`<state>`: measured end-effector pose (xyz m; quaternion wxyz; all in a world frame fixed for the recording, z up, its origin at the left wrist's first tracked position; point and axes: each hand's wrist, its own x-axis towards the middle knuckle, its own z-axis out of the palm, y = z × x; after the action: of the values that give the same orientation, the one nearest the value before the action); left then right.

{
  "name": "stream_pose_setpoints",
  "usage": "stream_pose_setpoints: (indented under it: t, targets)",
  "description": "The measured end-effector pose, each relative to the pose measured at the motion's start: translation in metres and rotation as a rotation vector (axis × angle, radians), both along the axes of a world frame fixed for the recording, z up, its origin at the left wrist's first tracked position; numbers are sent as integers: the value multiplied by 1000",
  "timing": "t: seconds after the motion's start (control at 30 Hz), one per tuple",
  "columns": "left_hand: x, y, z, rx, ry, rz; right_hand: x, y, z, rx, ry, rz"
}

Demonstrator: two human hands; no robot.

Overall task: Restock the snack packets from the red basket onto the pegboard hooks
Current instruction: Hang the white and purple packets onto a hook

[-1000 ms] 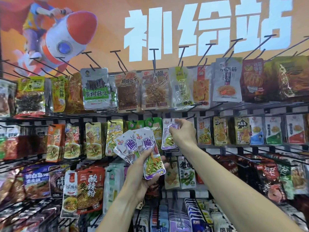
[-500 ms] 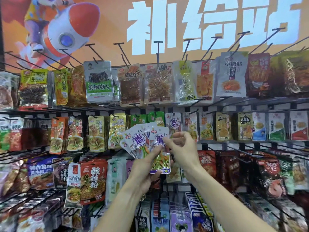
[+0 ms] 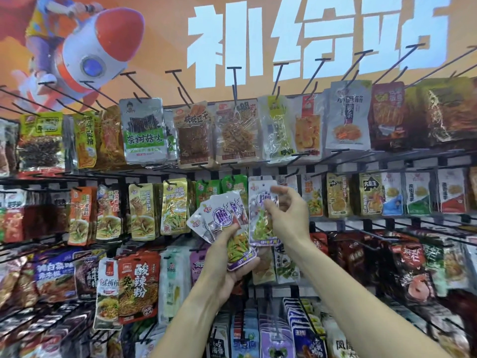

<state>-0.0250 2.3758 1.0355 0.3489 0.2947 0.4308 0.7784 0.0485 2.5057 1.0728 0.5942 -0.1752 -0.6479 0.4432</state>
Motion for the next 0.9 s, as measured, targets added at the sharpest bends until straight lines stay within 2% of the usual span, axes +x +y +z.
stream_pose_setpoints:
  t: [0.13, 0.43, 0.77, 0.83, 0.9]
  targets:
    - [-2, -3, 1, -16, -13, -5, -5, 11, 29, 31, -50, -68]
    - [-4, -10, 1, -44, 21, 26, -21, 21, 35, 46, -129, -170]
    - [-6, -15, 3, -45, 35, 28, -38, 33, 32, 141, -378, -317]
    - [-8, -15, 0, -42, 48, 43, -28, 21, 23, 154, -344, -328]
    - [-9, -14, -2, -43, 44, 56, -12, 0, 8, 111, -177, -235]
